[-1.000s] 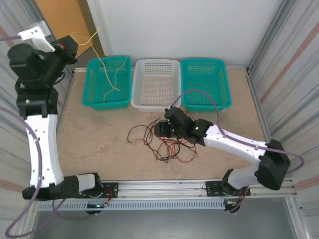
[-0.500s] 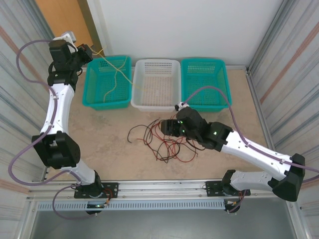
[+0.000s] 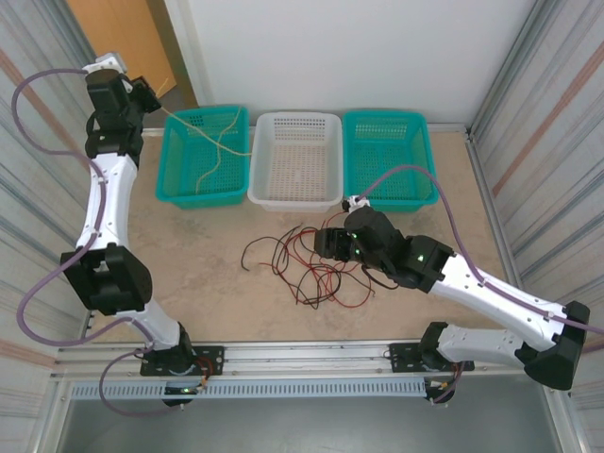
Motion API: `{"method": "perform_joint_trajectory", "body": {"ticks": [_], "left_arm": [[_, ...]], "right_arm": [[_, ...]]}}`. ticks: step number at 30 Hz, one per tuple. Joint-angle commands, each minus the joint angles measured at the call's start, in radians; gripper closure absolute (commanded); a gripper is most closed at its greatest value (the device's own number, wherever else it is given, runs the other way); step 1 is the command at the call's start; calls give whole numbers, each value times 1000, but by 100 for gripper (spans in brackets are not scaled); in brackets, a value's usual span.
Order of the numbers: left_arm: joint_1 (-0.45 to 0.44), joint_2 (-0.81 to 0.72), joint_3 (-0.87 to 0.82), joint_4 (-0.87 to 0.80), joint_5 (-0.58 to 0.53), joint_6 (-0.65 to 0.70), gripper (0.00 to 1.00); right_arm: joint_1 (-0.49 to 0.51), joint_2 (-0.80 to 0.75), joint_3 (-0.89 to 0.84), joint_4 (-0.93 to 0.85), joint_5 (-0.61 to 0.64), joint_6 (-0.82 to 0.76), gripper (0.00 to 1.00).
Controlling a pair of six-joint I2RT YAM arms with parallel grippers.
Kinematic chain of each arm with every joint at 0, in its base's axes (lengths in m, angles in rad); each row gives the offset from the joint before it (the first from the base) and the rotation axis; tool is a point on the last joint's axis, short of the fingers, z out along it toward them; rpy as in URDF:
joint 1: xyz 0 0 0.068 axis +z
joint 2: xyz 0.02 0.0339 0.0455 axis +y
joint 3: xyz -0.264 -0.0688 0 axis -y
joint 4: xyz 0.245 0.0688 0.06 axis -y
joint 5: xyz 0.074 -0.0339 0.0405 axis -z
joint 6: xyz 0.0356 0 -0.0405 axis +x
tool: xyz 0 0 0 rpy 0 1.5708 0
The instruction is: Untangle the cables
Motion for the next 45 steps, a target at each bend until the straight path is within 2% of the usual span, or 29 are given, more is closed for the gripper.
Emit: {"method": "perform_joint_trajectory", "body": {"ticks": [1, 3, 7, 9, 12, 14, 19, 25, 26, 29, 32, 37, 39, 40, 42, 44, 45], "left_arm": [[-1, -15, 30, 8, -60, 16, 100], [0, -7, 18, -3, -77, 11, 100], [-11, 49, 20, -62, -35, 16, 100], [-36, 49, -15, -57, -123, 66, 100], [-54, 51, -22, -78, -347, 148, 100], [-34, 72, 26, -133, -399, 159, 100], [-28, 82, 46, -139, -334, 175, 100], [-74, 167, 142, -192, -445, 273, 100], [-72, 170, 143, -193, -416, 261, 100], [-77, 177, 116, -166, -230, 217, 100], [-110, 219, 124, -171, -118, 210, 100], [-155, 291, 156, -198, 36, 201, 100], [-171, 311, 172, -223, 36, 202, 99], [-172, 318, 178, -233, 38, 197, 89], [-170, 317, 169, -246, 50, 177, 63], [-167, 297, 141, -242, 80, 168, 45], [-168, 280, 124, -243, 71, 165, 40]], "right_arm": [[7, -15, -7, -13, 29, -13, 37], [8, -21, -7, -16, 29, -15, 38], [5, -37, -22, -15, 38, -19, 37], [1, -38, -22, -19, 37, -23, 37], [1, -46, -19, -31, 41, -24, 37], [-1, -53, -24, -34, 41, -24, 37], [-21, -53, -30, -32, 30, -26, 36], [-39, -37, -13, -27, 5, -31, 37], [-39, -39, -13, -27, 6, -31, 37], [-44, -43, -22, -22, 7, -32, 37], [-53, -43, -20, -22, 5, -31, 37], [-64, -59, -18, -34, 6, -36, 37], [-75, -68, -24, -35, 1, -35, 37], [-79, -71, -25, -35, -4, -34, 37], [-87, -74, -20, -40, -9, -37, 36], [-90, -74, -14, -45, -7, -41, 36], [-90, -72, -13, -44, -4, -43, 36]]}}
